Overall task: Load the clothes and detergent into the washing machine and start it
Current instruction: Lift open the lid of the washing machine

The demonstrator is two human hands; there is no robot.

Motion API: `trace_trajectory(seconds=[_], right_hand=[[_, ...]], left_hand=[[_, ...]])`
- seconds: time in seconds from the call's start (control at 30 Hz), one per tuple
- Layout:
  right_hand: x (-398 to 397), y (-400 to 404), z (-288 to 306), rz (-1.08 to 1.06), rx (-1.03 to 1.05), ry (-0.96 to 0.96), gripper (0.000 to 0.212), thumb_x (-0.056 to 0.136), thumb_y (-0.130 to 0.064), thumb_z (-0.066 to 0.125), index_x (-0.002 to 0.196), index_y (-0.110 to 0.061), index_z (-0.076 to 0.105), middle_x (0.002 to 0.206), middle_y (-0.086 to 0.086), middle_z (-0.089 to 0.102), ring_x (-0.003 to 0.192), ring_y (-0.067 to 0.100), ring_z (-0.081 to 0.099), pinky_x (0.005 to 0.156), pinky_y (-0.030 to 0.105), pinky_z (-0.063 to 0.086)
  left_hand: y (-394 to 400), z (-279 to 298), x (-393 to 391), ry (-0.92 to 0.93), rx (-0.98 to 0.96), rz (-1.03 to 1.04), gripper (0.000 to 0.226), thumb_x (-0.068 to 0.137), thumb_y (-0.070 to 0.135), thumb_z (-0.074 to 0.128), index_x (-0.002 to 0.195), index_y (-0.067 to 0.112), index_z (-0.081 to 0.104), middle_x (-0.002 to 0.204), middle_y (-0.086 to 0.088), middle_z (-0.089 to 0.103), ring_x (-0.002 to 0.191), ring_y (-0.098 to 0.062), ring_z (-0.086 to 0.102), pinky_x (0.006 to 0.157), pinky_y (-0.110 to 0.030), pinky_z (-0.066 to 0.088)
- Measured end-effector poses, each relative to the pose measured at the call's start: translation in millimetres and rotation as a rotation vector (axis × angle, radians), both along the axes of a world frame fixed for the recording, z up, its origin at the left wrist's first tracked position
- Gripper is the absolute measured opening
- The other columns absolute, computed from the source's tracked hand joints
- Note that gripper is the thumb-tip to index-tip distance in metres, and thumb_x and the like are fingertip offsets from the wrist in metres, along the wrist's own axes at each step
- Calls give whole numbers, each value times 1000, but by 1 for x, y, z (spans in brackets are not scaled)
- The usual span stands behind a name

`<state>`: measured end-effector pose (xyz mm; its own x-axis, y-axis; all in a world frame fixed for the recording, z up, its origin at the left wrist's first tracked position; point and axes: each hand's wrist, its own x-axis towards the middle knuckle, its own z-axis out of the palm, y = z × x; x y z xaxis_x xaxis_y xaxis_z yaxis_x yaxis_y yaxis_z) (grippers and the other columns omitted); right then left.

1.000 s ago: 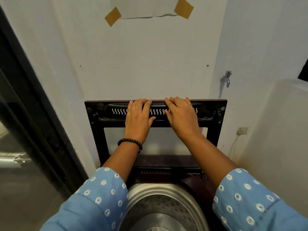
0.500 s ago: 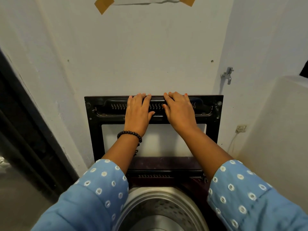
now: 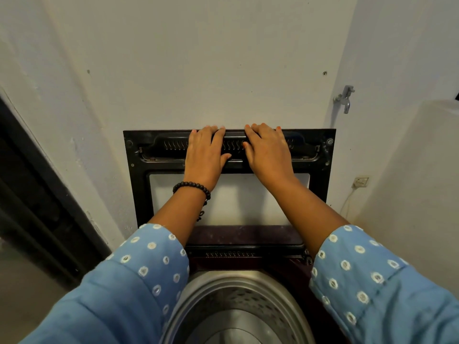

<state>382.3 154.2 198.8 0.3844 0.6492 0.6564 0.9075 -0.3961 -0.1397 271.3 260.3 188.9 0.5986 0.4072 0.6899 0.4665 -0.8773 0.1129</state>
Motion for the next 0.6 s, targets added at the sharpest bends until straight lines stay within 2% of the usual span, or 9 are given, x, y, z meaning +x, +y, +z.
trace_trajectory(seconds=[0.13, 0.27, 0.43, 0.6], right_hand=[[1, 0, -3, 3, 8, -16, 43, 99, -22, 49, 139, -7, 48, 136, 13, 54, 131, 29, 45, 116, 50, 21], [-1, -2, -17, -5, -2, -37, 55, 98, -30, 50, 146, -8, 36, 150, 12, 40, 143, 32, 29, 118, 51, 13], [-1, -5, -31, -50, -43, -60, 72, 96, -42, 49, 153, -11, 17, 161, 9, 18, 149, 29, 11, 119, 49, 4], [-3, -8, -41, -69, -64, -32, 81, 95, -46, 48, 154, -13, 4, 163, 7, 3, 150, 27, -1, 120, 49, 1]], left_hand=[[-1, -1, 1, -1, 8, -6, 61, 83, 20, 73, 137, 3, 48, 133, -18, 52, 129, -33, 45, 117, -50, 20], [-4, -13, 3, -13, 42, 21, 65, 84, 20, 72, 140, 3, 43, 140, -18, 48, 137, -34, 39, 117, -51, 16], [-9, -30, 7, 32, 34, 75, 76, 94, 38, 56, 152, 7, 18, 160, -13, 19, 149, -31, 10, 118, -50, 3], [-12, -44, 4, 99, 25, 110, 86, 95, 48, 49, 153, 9, 0, 162, -12, -2, 149, -28, -5, 119, -49, -1]])
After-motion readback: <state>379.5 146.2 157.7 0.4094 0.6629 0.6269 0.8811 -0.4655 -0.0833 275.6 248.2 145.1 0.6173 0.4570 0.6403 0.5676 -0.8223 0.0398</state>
